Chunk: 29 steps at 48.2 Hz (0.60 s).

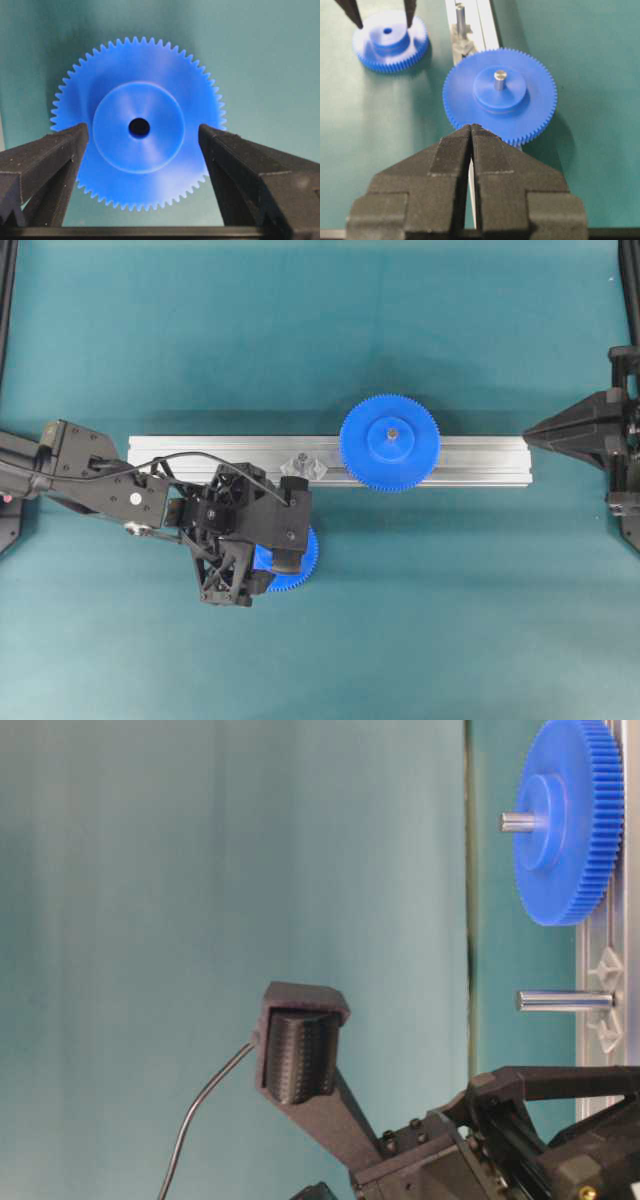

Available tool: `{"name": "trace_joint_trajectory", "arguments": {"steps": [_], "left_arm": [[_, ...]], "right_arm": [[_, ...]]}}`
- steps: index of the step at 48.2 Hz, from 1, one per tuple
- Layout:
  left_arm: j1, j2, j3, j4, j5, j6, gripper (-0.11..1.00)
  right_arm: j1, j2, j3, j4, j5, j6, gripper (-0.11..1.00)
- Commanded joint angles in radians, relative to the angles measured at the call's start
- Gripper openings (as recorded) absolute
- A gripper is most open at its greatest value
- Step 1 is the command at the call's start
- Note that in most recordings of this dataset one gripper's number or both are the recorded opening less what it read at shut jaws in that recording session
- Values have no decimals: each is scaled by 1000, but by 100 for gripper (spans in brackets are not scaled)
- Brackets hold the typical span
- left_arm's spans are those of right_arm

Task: Find the location of the shaft and insert the small gear.
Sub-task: 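Lower the left gripper and grasp the small blue gear by its rim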

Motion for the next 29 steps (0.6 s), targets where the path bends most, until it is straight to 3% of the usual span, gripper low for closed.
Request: {"name": "trace_joint_trajectory", "arguments": {"steps": [1,29], "left_arm": [[11,-8,-21,3,-3,-2,90],[9,28,-34,3,2,-6,90]], "right_arm": [[-2,2,-6,0,-5,6,8],[-2,-14,8,3,-5,8,7]]}}
